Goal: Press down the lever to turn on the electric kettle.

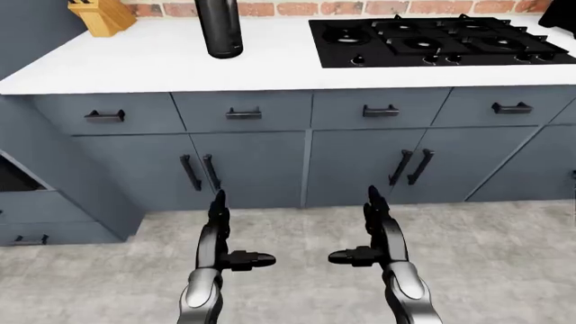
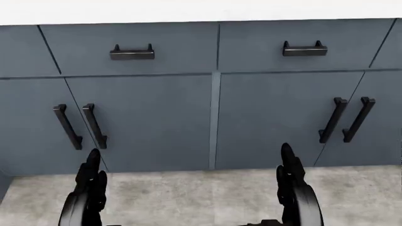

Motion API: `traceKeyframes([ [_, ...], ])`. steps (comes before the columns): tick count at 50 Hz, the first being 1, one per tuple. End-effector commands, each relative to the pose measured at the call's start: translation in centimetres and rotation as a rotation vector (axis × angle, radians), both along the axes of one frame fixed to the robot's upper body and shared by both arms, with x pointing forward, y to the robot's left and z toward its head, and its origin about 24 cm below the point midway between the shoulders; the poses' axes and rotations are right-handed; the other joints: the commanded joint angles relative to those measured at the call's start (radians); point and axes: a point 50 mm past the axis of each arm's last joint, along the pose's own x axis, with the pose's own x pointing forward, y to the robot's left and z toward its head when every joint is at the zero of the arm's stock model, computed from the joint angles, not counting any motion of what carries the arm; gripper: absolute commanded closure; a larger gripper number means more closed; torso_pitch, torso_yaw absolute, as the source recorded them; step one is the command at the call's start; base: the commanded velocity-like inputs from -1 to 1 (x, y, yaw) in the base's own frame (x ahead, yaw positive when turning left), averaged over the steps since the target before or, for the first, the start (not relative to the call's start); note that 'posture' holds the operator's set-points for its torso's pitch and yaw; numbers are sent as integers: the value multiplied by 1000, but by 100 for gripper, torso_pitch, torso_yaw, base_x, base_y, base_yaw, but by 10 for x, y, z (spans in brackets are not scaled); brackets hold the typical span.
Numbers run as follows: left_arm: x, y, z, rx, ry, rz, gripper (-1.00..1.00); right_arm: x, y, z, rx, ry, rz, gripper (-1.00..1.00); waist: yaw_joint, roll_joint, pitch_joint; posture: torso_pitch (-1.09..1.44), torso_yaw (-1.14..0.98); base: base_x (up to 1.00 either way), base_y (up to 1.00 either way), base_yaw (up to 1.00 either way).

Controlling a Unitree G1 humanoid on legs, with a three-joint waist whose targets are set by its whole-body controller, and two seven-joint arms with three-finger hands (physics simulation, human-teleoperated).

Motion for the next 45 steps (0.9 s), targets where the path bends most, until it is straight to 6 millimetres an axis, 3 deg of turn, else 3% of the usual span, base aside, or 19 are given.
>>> traceKeyframes([
  [1, 8, 0, 37, 13, -181, -10, -100, 9, 6, 40, -18, -202, 4, -100, -2, -8, -1, 0, 0, 0, 0, 0],
  [3, 7, 1, 41, 22, -200, -4, -100, 8, 5, 45, -23, -218, -2, -100, 9, -1, -63, 0, 0, 0, 0, 0],
  [4, 7, 2, 41, 28, -201, -3, -100, 8, 5, 47, -28, -223, -5, -100, 10, 0, -52, 0, 0, 0, 0, 0],
  [5, 7, 1, 40, 29, -199, -5, -100, 8, 4, 48, -43, -220, -7, -100, 7, -7, -18, 0, 0, 0, 0, 0],
  [7, 7, 1, 43, 30, -202, -8, -100, 9, 3, 49, -52, -219, -12, -100, 9, -6, -69, 0, 0, 0, 0, 0],
  [8, 7, 1, 44, 30, -204, -8, -100, 9, 3, 50, -52, -221, -13, -100, 9, -5, -75, 0, 0, 0, 0, 0],
  [22, 7, -5, 76, 47, -259, -27, -100, 9, -2, 76, -61, -288, -15, -100, 9, -4, -89, 0, 0, 0, 0, 0],
  [32, 8, -7, 116, 62, -329, -35, -100, 8, -5, 110, -88, -368, -5, -100, 8, -5, -89, 0, 0, 0, 0, 0],
  [39, 8, -7, 121, 59, -341, -35, -100, 8, -4, 117, -137, -382, 8, -100, 8, -5, -84, 0, 0, 0, 0, 0],
  [40, 8, -7, 122, 59, -343, -35, -100, 8, -4, 116, -141, -378, 7, -100, 6, 3, -98, 0, 0, 0, 22, 0],
  [42, 8, -7, 122, 59, -344, -36, -100, 8, -4, 115, -150, -371, 8, -100, 1, -14, -69, 0, 0, 0, 30, 0],
  [45, 8, -7, 123, 59, -347, -36, -100, 8, -5, 116, -147, -370, 8, -100, -2, -24, -72, 0, 0, 0, 30, 0],
])
